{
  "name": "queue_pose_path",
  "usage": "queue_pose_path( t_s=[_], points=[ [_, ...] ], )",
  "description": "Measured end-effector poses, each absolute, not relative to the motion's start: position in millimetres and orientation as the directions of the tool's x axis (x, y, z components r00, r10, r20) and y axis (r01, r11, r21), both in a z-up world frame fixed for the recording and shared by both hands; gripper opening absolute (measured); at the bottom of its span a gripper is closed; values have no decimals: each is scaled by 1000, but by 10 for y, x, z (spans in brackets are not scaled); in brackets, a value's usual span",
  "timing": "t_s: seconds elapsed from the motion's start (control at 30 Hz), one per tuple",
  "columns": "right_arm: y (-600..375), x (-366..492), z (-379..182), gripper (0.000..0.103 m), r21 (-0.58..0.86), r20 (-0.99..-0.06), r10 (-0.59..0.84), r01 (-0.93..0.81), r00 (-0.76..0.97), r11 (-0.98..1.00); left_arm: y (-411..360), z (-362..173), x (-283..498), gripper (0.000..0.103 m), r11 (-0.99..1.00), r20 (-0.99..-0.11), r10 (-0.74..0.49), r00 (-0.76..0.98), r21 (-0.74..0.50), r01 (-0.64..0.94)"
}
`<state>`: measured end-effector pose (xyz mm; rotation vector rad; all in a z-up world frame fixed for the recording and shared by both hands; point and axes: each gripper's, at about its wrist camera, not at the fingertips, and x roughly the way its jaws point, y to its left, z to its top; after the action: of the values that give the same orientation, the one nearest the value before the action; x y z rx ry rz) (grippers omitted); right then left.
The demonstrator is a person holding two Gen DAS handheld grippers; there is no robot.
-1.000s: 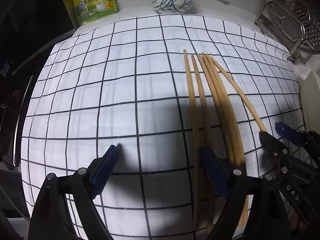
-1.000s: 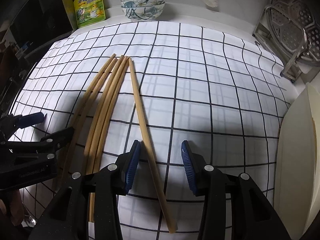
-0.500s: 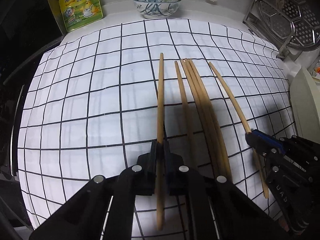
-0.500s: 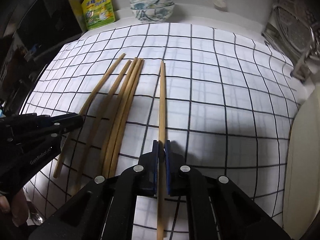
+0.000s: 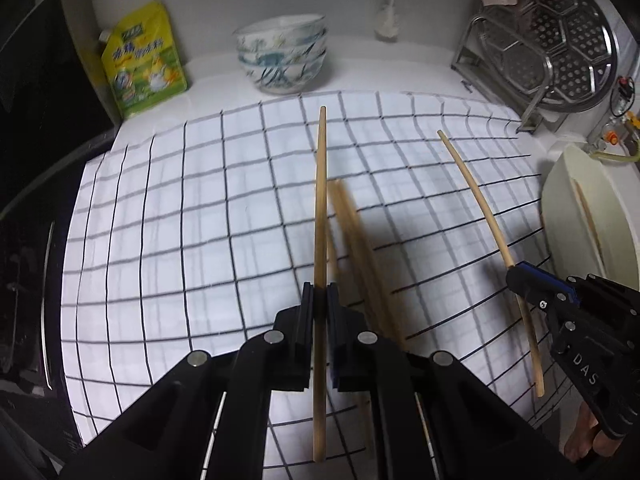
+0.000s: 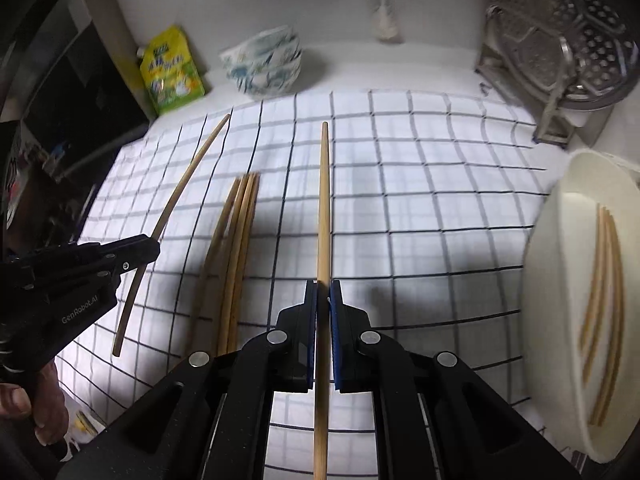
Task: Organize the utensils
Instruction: 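Lift both held chopsticks and carry them over the cream basin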
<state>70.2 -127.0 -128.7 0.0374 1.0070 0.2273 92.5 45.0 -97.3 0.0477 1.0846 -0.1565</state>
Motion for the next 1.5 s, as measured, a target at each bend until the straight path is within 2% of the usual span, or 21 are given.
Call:
queue_pose_path(
  t_s=[0.4, 0.77, 1.13, 1.5],
  points=[
    [-2054, 518, -802, 6, 167, -771, 158, -44, 617, 985, -291, -372, 957, 7, 956, -820, -199, 536, -42, 291],
    [-3229, 348, -714, 6, 161, -760, 18, 161, 650, 974, -1598, -133, 910, 7, 863, -788, -364, 496, -84, 499],
    [-4037, 201, -1083, 6, 163, -809, -50, 305, 586, 938, -2709, -434, 881, 7, 771, -836, -403, 372, -91, 631],
    [-4185, 359, -1397, 6, 196, -844, 5, 299, 537, 934, -2999, -904, 991, 7, 770, -893, -327, 308, -64, 634]
  ],
)
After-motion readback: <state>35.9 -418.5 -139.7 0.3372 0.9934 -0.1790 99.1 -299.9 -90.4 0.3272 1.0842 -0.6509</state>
